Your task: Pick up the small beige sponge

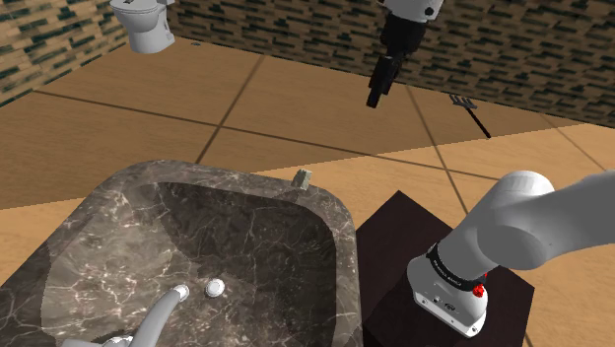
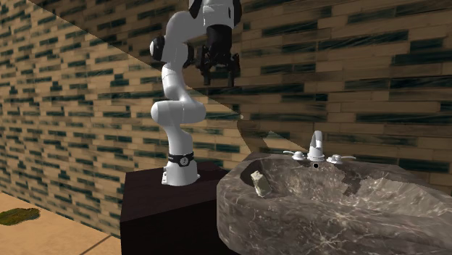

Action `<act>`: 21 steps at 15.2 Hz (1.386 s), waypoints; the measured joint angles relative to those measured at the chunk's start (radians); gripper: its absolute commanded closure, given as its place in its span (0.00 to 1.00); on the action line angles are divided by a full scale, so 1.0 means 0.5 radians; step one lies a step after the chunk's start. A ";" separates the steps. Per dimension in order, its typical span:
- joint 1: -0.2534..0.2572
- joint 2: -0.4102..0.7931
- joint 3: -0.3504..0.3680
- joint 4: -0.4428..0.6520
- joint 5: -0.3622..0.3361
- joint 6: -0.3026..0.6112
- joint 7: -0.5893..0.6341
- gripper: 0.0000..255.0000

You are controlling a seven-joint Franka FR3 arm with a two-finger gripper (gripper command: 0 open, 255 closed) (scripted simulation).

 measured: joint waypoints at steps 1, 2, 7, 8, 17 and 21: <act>0.012 0.067 0.012 0.006 0.009 0.028 -0.003 0.00; 0.021 0.132 0.019 0.001 0.014 0.065 -0.014 0.00; 0.060 0.505 0.046 0.060 0.028 0.214 -0.075 0.00; 0.067 0.578 0.052 0.077 0.029 0.238 -0.088 0.00; 0.138 1.277 0.122 0.318 0.030 0.400 -0.168 0.00; 0.157 1.465 0.141 0.354 0.025 0.469 -0.190 0.00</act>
